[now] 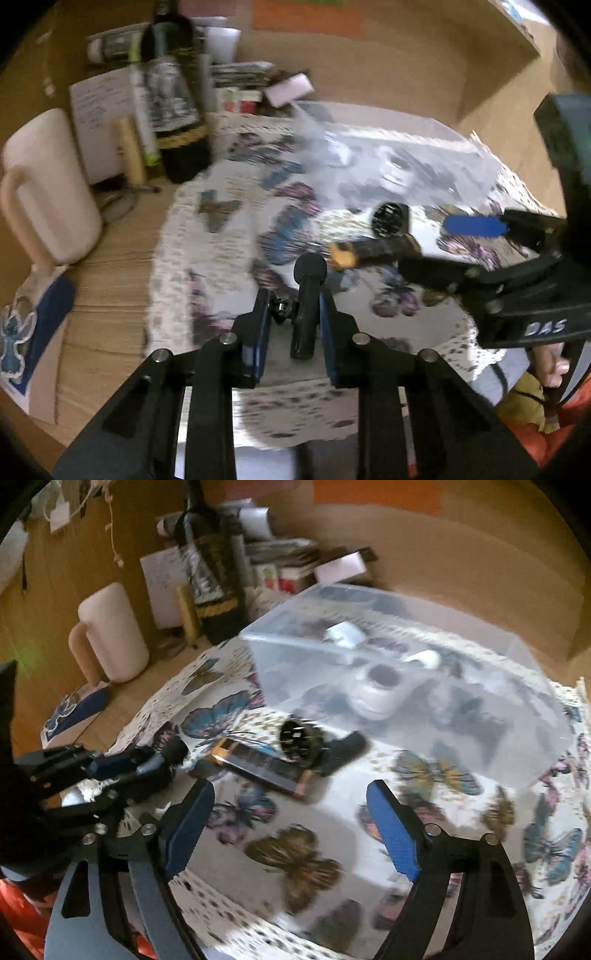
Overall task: Organize rigid objects
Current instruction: 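Grasp a small black piece with the left tool while the right tool grasps the orange-black cylinder, then release the black piece into the box with the left tool while the right tool drops the cylinder in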
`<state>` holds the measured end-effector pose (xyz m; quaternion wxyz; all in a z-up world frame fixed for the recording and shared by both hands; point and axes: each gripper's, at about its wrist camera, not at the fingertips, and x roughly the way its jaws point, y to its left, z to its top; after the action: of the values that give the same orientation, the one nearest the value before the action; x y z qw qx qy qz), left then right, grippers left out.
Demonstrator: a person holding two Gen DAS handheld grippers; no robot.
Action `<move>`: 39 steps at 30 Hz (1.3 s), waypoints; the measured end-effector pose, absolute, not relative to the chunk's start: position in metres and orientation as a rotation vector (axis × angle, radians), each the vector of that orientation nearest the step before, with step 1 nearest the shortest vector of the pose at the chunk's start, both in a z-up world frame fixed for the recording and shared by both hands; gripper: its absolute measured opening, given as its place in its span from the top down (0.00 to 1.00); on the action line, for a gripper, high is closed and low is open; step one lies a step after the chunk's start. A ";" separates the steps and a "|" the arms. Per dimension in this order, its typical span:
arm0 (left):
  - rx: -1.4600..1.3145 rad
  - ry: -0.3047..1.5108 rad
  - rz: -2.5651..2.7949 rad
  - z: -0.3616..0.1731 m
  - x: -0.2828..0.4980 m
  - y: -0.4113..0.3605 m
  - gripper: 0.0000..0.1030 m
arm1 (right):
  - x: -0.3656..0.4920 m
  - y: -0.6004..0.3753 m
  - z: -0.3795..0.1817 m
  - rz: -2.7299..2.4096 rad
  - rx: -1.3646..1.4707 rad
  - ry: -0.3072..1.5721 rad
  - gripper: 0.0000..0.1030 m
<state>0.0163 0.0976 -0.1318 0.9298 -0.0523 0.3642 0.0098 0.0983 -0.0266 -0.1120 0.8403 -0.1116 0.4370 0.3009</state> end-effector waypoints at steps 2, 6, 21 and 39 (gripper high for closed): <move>-0.114 0.723 0.041 -0.129 0.011 0.108 0.76 | 0.102 -0.016 -0.116 0.620 -0.235 0.946 0.19; -0.146 0.689 0.060 -0.123 0.006 0.128 0.76 | 0.114 0.001 -0.124 0.570 -0.193 0.992 0.19; -0.155 0.652 0.014 -0.112 0.012 0.129 0.76 | 0.104 -0.016 -0.123 0.471 -0.217 0.976 0.21; -0.147 0.600 -0.026 -0.051 0.079 0.089 0.76 | 0.132 -0.117 -0.031 0.399 -0.095 0.697 0.20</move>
<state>0.0790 0.0888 -0.0507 0.9526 -0.0721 0.2954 -0.0128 0.1321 -0.1174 -0.0310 0.9193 -0.0463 0.3392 0.1940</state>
